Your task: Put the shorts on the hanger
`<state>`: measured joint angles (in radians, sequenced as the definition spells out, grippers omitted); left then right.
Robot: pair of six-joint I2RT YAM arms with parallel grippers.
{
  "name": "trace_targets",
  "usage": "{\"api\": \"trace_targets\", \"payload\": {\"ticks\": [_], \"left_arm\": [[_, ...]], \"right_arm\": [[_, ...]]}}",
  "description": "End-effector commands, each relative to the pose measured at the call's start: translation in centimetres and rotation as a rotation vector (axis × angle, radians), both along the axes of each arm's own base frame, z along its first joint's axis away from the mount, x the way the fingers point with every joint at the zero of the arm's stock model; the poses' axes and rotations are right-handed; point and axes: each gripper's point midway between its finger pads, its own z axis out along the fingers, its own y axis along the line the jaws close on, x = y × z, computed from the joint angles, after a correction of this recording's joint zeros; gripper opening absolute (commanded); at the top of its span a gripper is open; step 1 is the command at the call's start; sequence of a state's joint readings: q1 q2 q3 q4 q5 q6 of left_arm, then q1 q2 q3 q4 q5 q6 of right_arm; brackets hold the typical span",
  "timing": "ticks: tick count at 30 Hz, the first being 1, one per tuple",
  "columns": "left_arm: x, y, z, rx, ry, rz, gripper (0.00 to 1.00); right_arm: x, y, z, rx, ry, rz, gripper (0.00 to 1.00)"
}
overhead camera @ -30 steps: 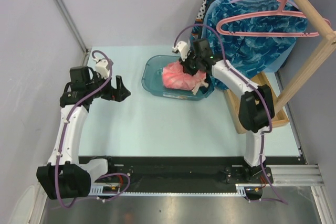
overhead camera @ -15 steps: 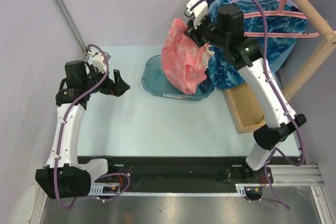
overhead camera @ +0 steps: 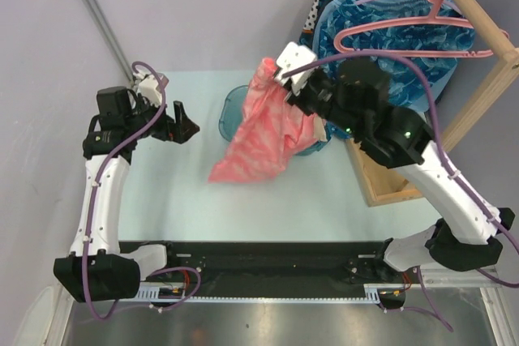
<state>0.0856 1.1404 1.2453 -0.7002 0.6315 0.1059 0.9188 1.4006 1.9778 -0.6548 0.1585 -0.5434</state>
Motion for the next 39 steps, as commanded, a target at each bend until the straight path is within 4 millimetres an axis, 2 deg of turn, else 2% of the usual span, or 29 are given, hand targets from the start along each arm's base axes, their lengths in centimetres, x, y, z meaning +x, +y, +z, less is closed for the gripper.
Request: {"api": "trace_targets", "payload": {"ticks": [1,3,6,7,10,11,12,14,15,16,17,18,19,20,21,22,24,25,26,28,29,31,32,33,35,36,37,38,39], "left_arm": [[0.1,0.5,0.7,0.026,-0.019,0.013,1.0],[-0.3,0.4,0.5,0.032,-0.026,-0.002,1.0],[-0.6,0.4,-0.3,0.046,-0.015,-0.021,1.0],[-0.8,0.5,-0.8,0.053,0.0,-0.02,1.0],[-0.9,1.2,-2.2,0.087,0.039,-0.005,1.0],[-0.7,1.9,-2.9,0.116,0.057,0.023,1.0],[-0.7,2.2,-3.2,0.127,0.069,0.033,1.0],[-1.0,2.4,-4.1,0.131,0.106,0.013,1.0],[-1.2,2.4,-4.3,0.136,0.109,-0.001,1.0],[-1.6,2.3,-4.6,0.138,0.115,-0.019,1.0],[-1.9,2.2,-4.9,0.161,0.101,-0.048,1.0],[-2.1,2.1,-5.0,0.168,0.083,-0.063,1.0],[-2.3,2.2,-5.2,0.179,0.071,-0.074,1.0],[-2.8,2.1,-5.9,0.209,0.048,-0.115,1.0],[-3.2,1.6,-6.3,0.199,0.044,-0.16,1.0],[-3.7,1.3,-6.8,0.202,0.046,-0.195,1.0],[-5.0,0.6,-8.4,0.209,0.073,-0.309,1.0],[-5.6,0.0,-8.8,0.186,0.076,-0.361,1.0],[-6.1,-0.2,-9.4,0.225,0.035,-0.454,1.0],[-8.7,-1.4,-10.2,0.193,0.023,-0.6,1.0],[-9.5,-1.6,-11.2,0.228,-0.032,-0.682,0.99],[-9.6,-2.0,-11.5,0.268,-0.113,-0.713,1.0],[-9.8,-2.1,-12.7,0.267,-0.098,-0.706,1.0],[-8.8,-2.3,-12.7,0.297,-0.144,-0.701,1.0],[-9.5,-3.8,-14.3,0.328,-0.114,-0.758,0.99],[-9.0,-4.3,-14.6,0.353,-0.134,-0.773,0.99],[-9.6,-5.6,-15.2,0.358,-0.118,-0.809,0.99],[-9.7,-5.6,-16.5,0.388,-0.09,-0.801,1.0],[-8.6,-6.1,-16.5,0.41,-0.138,-0.788,1.0]], "right_arm": [[1.6,0.2,-5.5,-0.123,0.054,-0.128,0.0],[1.4,1.2,-7.8,-0.136,0.087,-0.124,0.0],[1.9,3.5,-13.3,-0.151,0.174,-0.142,0.0],[2.2,4.2,-15.9,-0.167,0.198,-0.154,0.0],[2.7,6.2,-20.4,-0.169,0.243,-0.202,0.0],[2.9,6.6,-20.9,-0.167,0.239,-0.221,0.0],[1.9,8.4,-22.1,-0.183,0.245,-0.189,0.0],[-0.5,10.6,-23.2,-0.251,0.235,-0.08,0.0],[-3.0,12.0,-24.2,-0.301,0.239,0.008,0.25],[-4.5,11.8,-25.4,-0.364,0.272,0.059,0.41],[-6.4,12.2,-26.7,-0.388,0.334,0.163,0.5],[-7.4,11.5,-27.6,-0.42,0.387,0.203,0.66],[-7.0,10.5,-27.3,-0.4,0.419,0.219,0.74],[-7.9,10.3,-27.6,-0.381,0.487,0.283,0.82],[-8.3,9.2,-28.2,-0.397,0.554,0.321,0.84],[-7.1,7.7,-27.6,-0.343,0.62,0.335,0.84],[-5.9,5.8,-27.8,-0.291,0.725,0.32,0.84],[-4.1,4.2,-27.9,-0.243,0.778,0.286,0.85],[-3.1,3.4,-28.0,-0.216,0.813,0.277,0.84],[-1.9,2.3,-28.3,-0.178,0.86,0.268,0.82],[-0.3,1.2,-29.0,-0.158,0.887,0.233,0.79],[1.3,0.8,-29.4,-0.143,0.875,0.205,0.77],[2.4,0.4,-30.0,-0.138,0.882,0.181,0.76],[3.2,0.6,-30.3,-0.125,0.874,0.174,0.75],[4.5,0.4,-31.3,-0.129,0.874,0.143,0.75],[5.0,0.5,-31.5,-0.129,0.862,0.136,0.75],[5.4,0.4,-31.8,-0.141,0.849,0.13,0.75],[5.7,0.5,-32.3,-0.15,0.849,0.124,0.75],[6.3,0.7,-32.8,-0.151,0.842,0.119,0.74]]}}
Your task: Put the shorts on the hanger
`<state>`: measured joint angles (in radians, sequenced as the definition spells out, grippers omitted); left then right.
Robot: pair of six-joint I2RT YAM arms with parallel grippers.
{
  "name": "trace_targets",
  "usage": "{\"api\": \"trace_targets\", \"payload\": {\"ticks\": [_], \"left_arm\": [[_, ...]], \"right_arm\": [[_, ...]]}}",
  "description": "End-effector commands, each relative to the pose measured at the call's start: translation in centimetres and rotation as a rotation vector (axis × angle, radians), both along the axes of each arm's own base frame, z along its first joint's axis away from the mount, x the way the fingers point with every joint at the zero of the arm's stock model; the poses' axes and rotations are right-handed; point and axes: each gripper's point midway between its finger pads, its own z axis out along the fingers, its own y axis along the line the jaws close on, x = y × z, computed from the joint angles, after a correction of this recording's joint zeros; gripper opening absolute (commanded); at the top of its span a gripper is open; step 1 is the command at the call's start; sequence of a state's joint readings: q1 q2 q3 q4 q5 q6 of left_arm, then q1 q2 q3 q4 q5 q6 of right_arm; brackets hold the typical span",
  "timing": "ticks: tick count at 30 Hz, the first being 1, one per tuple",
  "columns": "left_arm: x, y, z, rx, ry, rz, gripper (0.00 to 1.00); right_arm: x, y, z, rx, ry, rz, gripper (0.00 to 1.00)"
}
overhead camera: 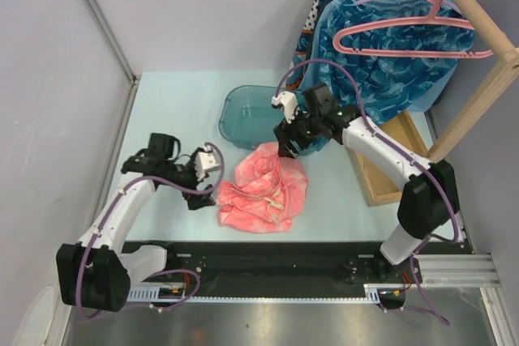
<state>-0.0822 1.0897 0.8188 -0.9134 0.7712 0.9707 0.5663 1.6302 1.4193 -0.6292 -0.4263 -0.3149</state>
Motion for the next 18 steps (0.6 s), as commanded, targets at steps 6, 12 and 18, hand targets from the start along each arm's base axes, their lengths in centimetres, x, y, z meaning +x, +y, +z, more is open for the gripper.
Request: {"api": "trace_targets", "payload": {"ticks": [6,12,18], "left_arm": [[2.6,-3.7,-1.6,0.026,-0.155,-0.077,1.0],[3.1,-3.7,-2.6,0.051,-0.156,-0.079,1.0],[3.6,-4.3,-3.2,0.051,-0.135,-0.085,1.0]], "right_arm": [[4.4,1.5,-2.3,0.02,-0.073,-0.011,0.74],[6.1,2.7,-2.5,0.107,-0.041,-0.039,0.82],[5.9,3.9,-3.8,0.126,0.03,-0.007,0.76]]}}
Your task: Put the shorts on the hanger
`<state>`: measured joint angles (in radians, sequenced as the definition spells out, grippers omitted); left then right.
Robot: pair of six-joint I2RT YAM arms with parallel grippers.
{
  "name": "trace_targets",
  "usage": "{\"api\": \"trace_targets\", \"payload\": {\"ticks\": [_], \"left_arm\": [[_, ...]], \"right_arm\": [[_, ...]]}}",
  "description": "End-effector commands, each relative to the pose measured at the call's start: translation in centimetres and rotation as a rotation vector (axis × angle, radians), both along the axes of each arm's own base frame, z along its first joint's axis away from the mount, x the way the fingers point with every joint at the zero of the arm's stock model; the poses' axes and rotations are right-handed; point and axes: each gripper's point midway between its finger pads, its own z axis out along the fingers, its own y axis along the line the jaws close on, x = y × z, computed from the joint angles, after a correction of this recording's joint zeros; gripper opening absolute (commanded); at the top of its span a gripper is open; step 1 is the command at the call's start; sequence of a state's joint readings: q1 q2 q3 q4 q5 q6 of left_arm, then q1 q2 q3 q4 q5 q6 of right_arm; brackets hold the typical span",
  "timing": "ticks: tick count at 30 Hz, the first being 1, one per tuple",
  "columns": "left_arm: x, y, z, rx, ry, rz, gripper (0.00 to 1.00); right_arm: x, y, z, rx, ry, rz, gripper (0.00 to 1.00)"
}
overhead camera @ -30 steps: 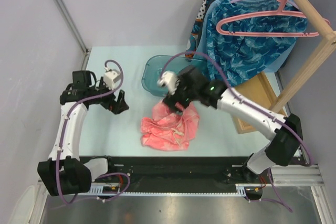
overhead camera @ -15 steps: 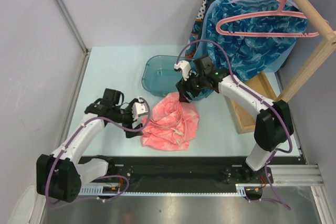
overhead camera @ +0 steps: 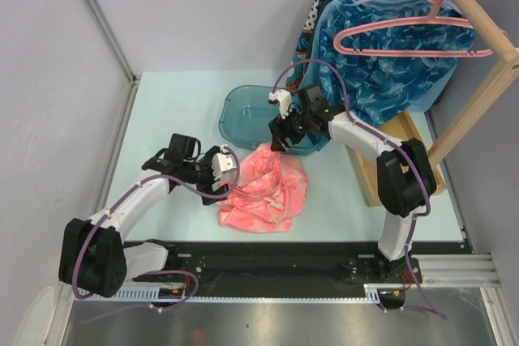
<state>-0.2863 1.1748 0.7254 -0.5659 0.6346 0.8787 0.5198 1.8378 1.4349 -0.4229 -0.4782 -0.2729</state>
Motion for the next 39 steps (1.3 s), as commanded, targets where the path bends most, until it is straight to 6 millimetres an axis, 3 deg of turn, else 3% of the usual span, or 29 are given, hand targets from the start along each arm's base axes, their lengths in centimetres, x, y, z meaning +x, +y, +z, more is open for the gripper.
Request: {"api": "trace_targets", "payload": {"ticks": [1,6,9,10,12,13,14,16,18,19,21,24,26,31,32,35,37,39], "left_arm": [[0.6,-1.0,-0.2,-0.015,-0.003,-0.013,1.0],[0.7,-1.3,-0.1,-0.024,-0.001,-0.017,1.0],[0.4,-1.4,-0.2,-0.03,0.018,-0.02,0.94],[0.4,-1.4,-0.2,-0.029,0.019,-0.023,0.89],[0.2,-1.4,-0.3,-0.028,0.03,-0.023,0.84],[0.1,-1.4,-0.3,-0.027,0.034,-0.022,0.79],[0.2,-1.4,-0.1,-0.027,0.035,-0.018,0.65],[0.2,-1.5,0.4,-0.038,0.036,-0.005,0.46],[0.2,-1.6,1.4,-0.051,0.022,0.001,0.34],[0.5,-1.7,2.4,-0.062,0.001,0.004,0.19],[0.6,-1.6,3.6,-0.065,-0.006,0.028,0.01],[1.7,-1.0,7.3,-0.073,-0.099,0.089,0.0],[2.7,-0.5,11.1,-0.087,-0.21,0.142,0.0],[3.9,0.3,19.7,-0.179,-0.384,0.268,0.0],[3.8,0.2,22.5,-0.214,-0.433,0.269,0.0],[2.7,0.0,27.2,-0.284,-0.499,0.253,0.0],[1.5,-0.3,28.9,-0.314,-0.519,0.216,0.0],[0.1,-0.4,31.7,-0.349,-0.572,0.182,0.0]], "right_arm": [[0.8,2.3,1.7,0.08,-0.006,0.039,0.74],[0.9,1.8,1.5,0.072,0.032,0.03,0.56],[0.8,1.5,2.2,0.079,0.036,0.034,0.43],[0.7,1.4,2.4,0.08,0.036,0.037,0.3],[0.4,1.0,2.9,0.082,0.051,0.044,0.17],[0.3,0.8,3.3,0.084,0.05,0.044,0.02],[0.1,0.5,3.4,0.079,0.058,0.04,0.0],[0.3,-0.1,4.8,0.088,0.038,0.025,0.0],[0.3,-0.5,6.2,0.097,0.029,0.005,0.0],[0.3,-1.0,7.7,0.108,0.003,-0.013,0.0],[0.5,-1.7,9.7,0.115,-0.025,-0.067,0.0],[0.4,-3.3,15.0,0.158,-0.101,-0.155,0.0],[-0.3,-4.7,19.4,0.202,-0.184,-0.206,0.0],[-2.7,-8.4,26.5,0.252,-0.364,-0.305,0.0],[-3.4,-8.9,27.7,0.264,-0.397,-0.314,0.0],[-5.8,-10.7,31.8,0.306,-0.5,-0.356,0.0],[-7.8,-11.7,34.4,0.336,-0.575,-0.36,0.0],[-8.9,-12.8,35.5,0.318,-0.633,-0.393,0.0]]}}
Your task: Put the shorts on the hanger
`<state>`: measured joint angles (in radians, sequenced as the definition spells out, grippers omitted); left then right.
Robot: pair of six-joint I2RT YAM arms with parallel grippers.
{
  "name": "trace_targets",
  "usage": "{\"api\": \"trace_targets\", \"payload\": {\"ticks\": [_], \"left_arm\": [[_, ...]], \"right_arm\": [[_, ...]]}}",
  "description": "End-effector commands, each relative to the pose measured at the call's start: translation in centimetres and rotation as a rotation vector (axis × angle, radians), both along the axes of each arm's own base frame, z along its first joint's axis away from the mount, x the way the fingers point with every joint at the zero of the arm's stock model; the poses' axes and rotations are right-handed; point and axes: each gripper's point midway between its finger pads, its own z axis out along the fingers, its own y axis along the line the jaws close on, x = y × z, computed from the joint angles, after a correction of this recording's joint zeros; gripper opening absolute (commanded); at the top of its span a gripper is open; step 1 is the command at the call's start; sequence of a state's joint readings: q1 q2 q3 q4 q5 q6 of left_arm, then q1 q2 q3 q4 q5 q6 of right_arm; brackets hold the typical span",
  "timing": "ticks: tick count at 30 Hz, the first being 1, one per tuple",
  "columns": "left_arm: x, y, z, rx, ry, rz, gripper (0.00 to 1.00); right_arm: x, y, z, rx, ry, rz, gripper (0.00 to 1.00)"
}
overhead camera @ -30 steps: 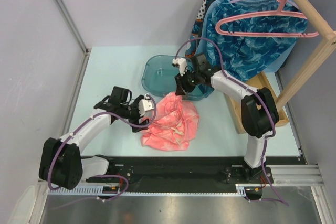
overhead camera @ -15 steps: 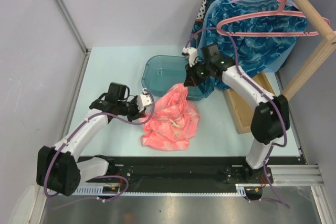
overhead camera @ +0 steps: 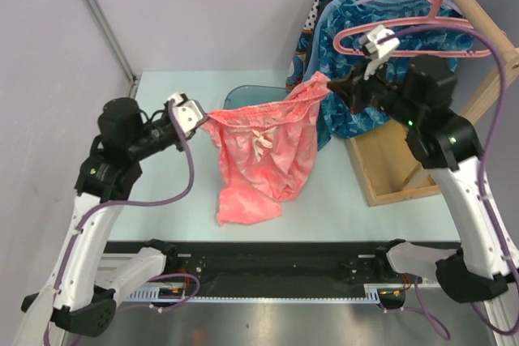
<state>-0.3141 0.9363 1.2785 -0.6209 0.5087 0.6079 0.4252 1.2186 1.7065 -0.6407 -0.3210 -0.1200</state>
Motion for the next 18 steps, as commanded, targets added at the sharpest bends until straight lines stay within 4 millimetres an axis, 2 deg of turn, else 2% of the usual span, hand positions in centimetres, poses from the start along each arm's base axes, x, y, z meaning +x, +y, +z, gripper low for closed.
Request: {"api": "trace_targets", "payload": {"ticks": [1,3,4,5,7,11,13,15,16,18], "left_arm": [[-3.4,-0.1,5.5,-0.064,-0.082,-0.051,0.0],[-4.6,0.0,6.9,-0.074,-0.109,-0.071,0.0],[-5.7,0.1,7.7,-0.084,-0.129,-0.088,0.0],[-6.4,0.2,8.8,-0.096,-0.158,-0.096,0.0],[-8.3,0.4,10.8,-0.125,-0.209,-0.119,0.0],[-9.6,0.7,13.0,-0.163,-0.235,-0.118,0.0],[-9.3,0.8,12.8,-0.148,-0.207,-0.108,0.0],[-7.5,0.9,11.4,-0.115,-0.172,-0.065,0.0],[-6.4,0.9,10.0,-0.095,-0.138,-0.047,0.0],[-4.0,1.2,7.6,-0.053,-0.097,0.01,0.0]], "right_arm": [[-3.2,-2.7,3.9,0.015,-0.117,-0.104,0.0],[-4.8,-3.2,4.9,0.03,-0.139,-0.107,0.0],[-5.9,-2.8,5.4,0.047,-0.148,-0.084,0.0],[-7.3,-3.3,6.3,0.072,-0.171,-0.076,0.0],[-8.7,-3.7,7.5,0.118,-0.178,-0.063,0.0],[-8.9,-5.3,8.7,0.192,-0.151,-0.116,0.0],[-8.9,-5.0,8.8,0.228,-0.12,-0.108,0.0],[-8.1,-4.5,7.9,0.238,-0.078,-0.106,0.0],[-7.7,-4.3,7.2,0.243,-0.048,-0.112,0.0],[-6.0,-3.5,4.2,0.212,0.031,-0.127,0.0]]}}
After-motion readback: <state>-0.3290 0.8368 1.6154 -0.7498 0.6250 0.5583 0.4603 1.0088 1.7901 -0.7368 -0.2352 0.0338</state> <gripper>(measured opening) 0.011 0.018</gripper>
